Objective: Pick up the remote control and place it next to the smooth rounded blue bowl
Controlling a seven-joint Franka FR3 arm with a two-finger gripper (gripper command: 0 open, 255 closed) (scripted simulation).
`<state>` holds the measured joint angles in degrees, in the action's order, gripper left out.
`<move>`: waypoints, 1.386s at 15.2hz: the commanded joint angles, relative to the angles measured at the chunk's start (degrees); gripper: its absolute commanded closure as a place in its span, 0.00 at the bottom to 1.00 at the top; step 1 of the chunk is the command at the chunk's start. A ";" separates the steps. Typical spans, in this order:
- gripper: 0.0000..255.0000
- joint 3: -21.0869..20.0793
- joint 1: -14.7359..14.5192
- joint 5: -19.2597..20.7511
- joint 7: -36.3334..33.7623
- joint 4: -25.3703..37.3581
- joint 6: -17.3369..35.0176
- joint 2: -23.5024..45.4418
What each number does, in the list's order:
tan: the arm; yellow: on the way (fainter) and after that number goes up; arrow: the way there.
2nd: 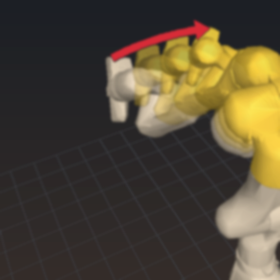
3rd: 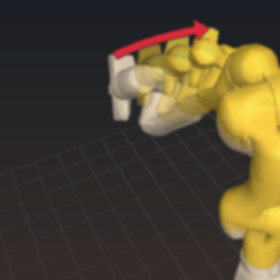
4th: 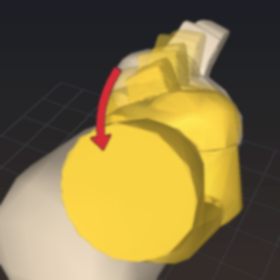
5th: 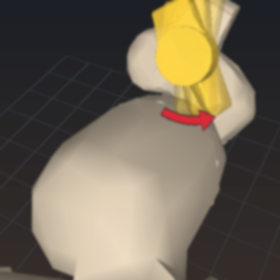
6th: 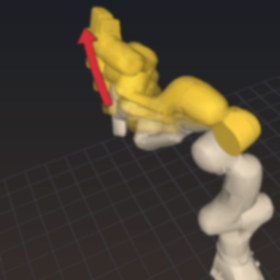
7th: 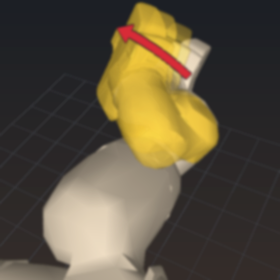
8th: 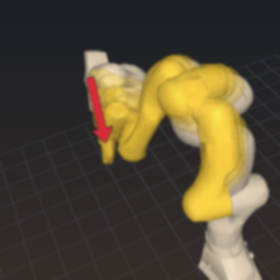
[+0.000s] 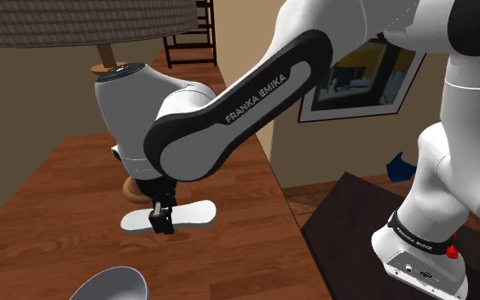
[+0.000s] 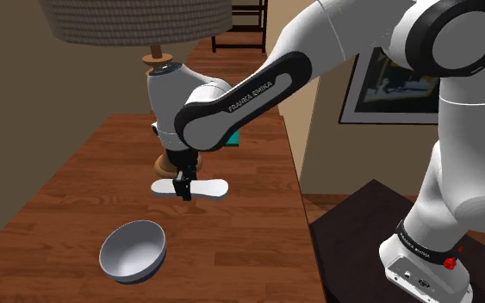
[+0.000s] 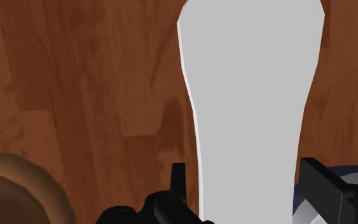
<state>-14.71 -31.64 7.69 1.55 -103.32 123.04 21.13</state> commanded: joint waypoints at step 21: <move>1.00 1.96 -1.36 3.57 -2.52 -3.20 13.10 10.15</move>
<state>-12.87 -32.89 11.05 -0.80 -106.45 135.45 30.70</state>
